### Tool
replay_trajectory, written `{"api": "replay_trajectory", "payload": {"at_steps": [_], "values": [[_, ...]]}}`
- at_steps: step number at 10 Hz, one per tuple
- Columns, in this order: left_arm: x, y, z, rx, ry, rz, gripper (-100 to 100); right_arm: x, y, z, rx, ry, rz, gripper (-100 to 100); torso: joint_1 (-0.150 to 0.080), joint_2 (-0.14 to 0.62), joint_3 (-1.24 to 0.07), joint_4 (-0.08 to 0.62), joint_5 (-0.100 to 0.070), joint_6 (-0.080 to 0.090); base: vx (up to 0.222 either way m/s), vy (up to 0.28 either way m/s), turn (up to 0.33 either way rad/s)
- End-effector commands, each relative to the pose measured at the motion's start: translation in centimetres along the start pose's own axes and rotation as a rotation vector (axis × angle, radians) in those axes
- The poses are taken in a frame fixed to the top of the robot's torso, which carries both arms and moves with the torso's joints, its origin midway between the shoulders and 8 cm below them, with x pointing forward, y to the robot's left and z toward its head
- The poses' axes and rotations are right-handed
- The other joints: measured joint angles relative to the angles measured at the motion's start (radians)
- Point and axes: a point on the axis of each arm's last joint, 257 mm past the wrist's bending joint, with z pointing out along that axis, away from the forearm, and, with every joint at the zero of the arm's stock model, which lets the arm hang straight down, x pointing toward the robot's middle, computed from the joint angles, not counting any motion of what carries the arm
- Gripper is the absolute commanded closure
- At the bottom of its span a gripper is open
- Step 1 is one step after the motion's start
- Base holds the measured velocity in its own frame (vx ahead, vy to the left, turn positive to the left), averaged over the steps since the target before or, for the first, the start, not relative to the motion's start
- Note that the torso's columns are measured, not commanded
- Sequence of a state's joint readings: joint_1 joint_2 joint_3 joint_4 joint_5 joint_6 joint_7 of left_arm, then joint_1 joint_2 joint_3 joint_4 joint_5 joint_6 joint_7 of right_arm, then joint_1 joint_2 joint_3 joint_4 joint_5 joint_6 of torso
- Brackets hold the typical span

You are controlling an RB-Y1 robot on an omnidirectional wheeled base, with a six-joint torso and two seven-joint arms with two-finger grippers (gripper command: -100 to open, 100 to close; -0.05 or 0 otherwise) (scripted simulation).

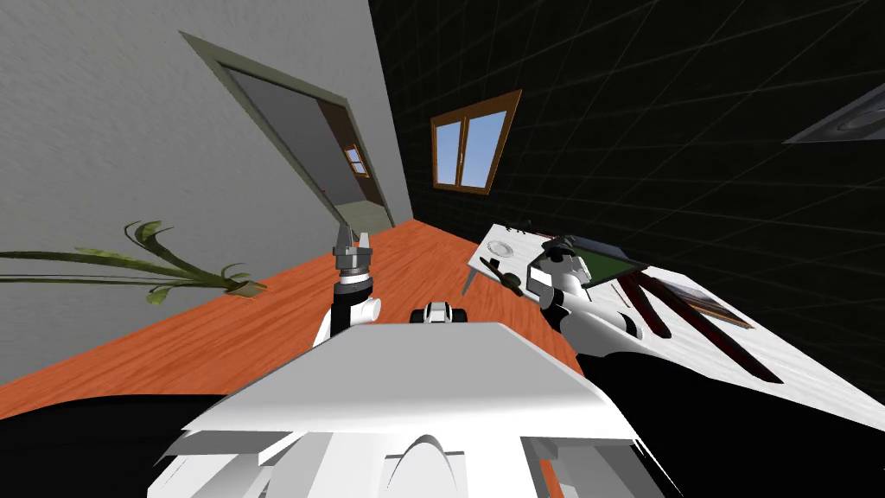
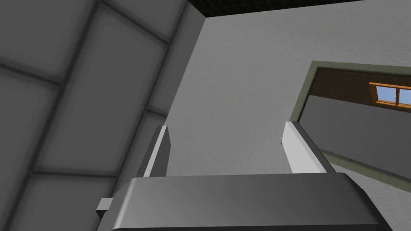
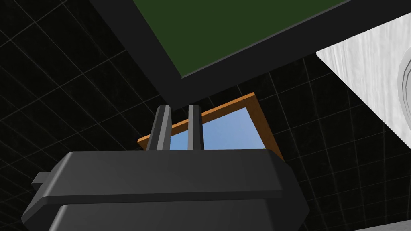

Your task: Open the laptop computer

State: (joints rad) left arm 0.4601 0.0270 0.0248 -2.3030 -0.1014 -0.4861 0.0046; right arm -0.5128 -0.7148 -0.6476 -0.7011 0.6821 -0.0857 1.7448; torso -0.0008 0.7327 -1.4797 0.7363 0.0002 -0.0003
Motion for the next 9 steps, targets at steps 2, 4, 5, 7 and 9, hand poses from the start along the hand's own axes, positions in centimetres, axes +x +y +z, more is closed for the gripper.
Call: {"api": "replay_trajectory", "payload": {"at_steps": [2, 4, 5, 7, 9], "values": [[0.0, 0.0, 0.0, 0.000, 0.000, 0.000, 0, -3.9, 0.7, -0.1, -0.021, -0.102, 0.019, 100, -0.003, 0.008, 0.005, 0.002, -0.002, -0.002, 0.139, 0.048, -0.280], [0.0, 0.0, 0.0, 0.000, 0.000, 0.000, 0, -4.8, 1.8, -0.2, -0.042, -0.120, -0.007, 100, -0.001, 0.009, 0.006, 0.002, -0.001, 0.001, 0.064, 0.034, -0.121], [0.0, 0.0, 0.0, 0.000, 0.000, 0.000, 0, -6.1, 1.7, -0.3, -0.046, -0.155, 0.016, 100, -0.001, 0.011, 0.007, 0.003, -0.001, 0.000, 0.074, 0.054, -0.335], [0.0, 0.0, 0.0, 0.000, 0.000, 0.000, 0, -7.0, 2.9, -0.5, -0.067, -0.172, -0.006, 100, 0.002, 0.005, 0.004, 0.002, 0.000, 0.001, 0.074, 0.047, -0.120], [0.0, 0.0, 0.0, 0.000, 0.000, 0.000, 0, -9.0, 4.1, -0.9, -0.097, -0.223, -0.004, 100, -0.001, 0.004, 0.003, 0.002, 0.000, 0.002, 0.096, 0.040, -0.310]]}}
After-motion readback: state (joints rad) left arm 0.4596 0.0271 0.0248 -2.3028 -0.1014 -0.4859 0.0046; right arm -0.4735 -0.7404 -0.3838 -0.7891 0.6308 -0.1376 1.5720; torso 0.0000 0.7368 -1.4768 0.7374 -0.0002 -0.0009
